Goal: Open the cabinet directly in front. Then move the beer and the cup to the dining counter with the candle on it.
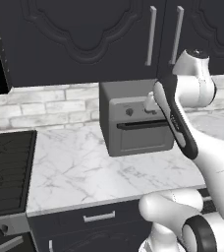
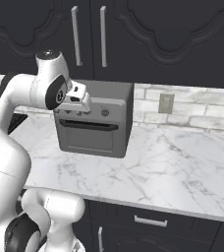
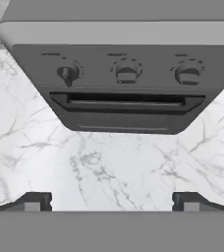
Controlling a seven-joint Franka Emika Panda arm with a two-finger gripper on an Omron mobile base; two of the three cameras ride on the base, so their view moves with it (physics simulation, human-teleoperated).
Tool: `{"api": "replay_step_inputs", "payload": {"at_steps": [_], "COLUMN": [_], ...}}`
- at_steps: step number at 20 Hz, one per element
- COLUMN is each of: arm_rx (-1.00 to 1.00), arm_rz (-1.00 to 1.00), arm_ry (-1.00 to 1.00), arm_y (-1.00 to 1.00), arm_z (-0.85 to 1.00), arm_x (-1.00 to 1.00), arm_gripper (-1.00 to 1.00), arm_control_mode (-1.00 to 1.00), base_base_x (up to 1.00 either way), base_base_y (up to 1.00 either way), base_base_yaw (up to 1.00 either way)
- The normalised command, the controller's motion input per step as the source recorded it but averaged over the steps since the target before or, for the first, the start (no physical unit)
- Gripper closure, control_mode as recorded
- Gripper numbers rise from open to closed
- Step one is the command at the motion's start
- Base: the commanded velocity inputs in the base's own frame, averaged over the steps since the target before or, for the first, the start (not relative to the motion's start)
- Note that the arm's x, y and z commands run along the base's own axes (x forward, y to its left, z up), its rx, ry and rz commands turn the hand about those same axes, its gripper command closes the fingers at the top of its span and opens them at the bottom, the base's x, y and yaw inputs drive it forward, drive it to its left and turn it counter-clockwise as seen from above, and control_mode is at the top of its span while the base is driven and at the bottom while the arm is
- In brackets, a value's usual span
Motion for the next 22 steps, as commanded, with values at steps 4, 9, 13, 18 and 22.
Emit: {"api": "replay_step_inputs", "payload": {"at_steps": [4,9,13,18,22], "arm_rx": [0.00,0.00,0.00,0.00,0.00], "arm_rz": [0.00,0.00,0.00,0.00,0.00], "arm_ry": [-0.49,-0.52,-0.52,-0.42,-0.29], "arm_y": [0.00,0.00,0.00,0.00,0.00], "arm_z": [0.16,0.32,0.45,0.56,0.55], "arm_x": [-0.72,-0.66,-0.64,-0.45,-0.32], "arm_gripper": [-1.00,-1.00,-1.00,-1.00,-1.00], "arm_control_mode": [-1.00,-1.00,-1.00,-1.00,-1.00], "base_base_x": [0.00,0.00,0.00,0.00,0.00], "base_base_y": [0.00,0.00,0.00,0.00,0.00], "base_base_yaw": [0.00,0.00,0.00,0.00,0.00]}}
